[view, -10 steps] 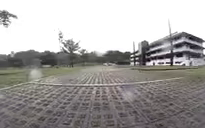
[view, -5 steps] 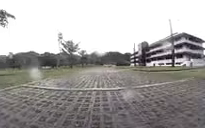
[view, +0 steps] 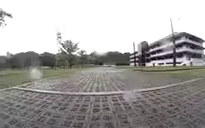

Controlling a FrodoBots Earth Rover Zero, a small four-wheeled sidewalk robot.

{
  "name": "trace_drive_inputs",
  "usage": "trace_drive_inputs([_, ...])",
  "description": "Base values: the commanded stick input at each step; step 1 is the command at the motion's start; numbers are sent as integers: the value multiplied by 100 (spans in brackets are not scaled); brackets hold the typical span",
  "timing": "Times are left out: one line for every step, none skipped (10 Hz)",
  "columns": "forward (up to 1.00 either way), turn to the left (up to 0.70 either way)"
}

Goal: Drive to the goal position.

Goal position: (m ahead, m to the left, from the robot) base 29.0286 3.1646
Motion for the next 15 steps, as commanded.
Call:
trace_drive_inputs([70,0])
trace_drive_inputs([70,0])
trace_drive_inputs([70,0])
trace_drive_inputs([70,0])
trace_drive_inputs([70,0])
trace_drive_inputs([70,0])
trace_drive_inputs([70,0])
trace_drive_inputs([70,0])
trace_drive_inputs([70,0])
trace_drive_inputs([70,0])
trace_drive_inputs([70,0])
trace_drive_inputs([70,0])
trace_drive_inputs([70,0])
trace_drive_inputs([70,0])
trace_drive_inputs([70,0])
